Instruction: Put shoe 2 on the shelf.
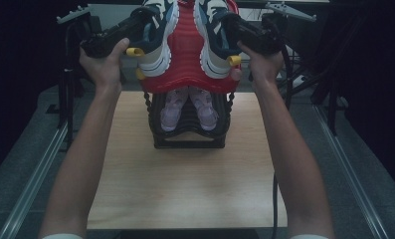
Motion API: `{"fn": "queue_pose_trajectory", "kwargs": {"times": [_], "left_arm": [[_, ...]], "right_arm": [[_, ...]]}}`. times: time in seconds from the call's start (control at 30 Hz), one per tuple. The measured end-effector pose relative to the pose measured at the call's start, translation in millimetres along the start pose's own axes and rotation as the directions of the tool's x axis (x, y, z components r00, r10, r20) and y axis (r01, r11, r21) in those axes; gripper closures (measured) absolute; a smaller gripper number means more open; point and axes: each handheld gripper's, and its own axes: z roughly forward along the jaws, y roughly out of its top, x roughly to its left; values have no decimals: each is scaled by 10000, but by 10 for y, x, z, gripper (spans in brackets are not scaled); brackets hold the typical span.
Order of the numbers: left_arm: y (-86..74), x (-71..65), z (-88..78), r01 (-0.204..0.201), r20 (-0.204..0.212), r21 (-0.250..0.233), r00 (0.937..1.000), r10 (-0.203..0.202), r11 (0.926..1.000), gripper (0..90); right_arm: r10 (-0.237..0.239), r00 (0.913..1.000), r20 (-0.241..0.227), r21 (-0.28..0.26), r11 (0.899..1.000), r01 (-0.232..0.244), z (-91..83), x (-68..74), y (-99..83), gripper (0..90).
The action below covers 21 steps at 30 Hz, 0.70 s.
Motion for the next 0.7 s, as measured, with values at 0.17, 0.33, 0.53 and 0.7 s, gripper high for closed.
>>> {"fn": "queue_pose_trajectory", "kwargs": {"times": [0.17,0.33,0.53,0.7], "left_arm": [[-20,-44,114,-216,13,162,9998,216,9996,686],[-75,-67,235,-441,-244,446,9987,453,9980,686],[-158,-76,327,-748,-720,732,9942,801,9945,683],[-208,-82,377,-875,-765,951,9925,949,9916,679]], "right_arm": [[51,9998,181,148,9999,-54,64,-51,-9,733],[-165,9994,306,303,9994,156,135,-41,-27,733],[-1398,9874,742,983,9863,1323,236,90,-51,729],[-2245,9710,824,1474,9663,2109,324,159,-56,720]]}}
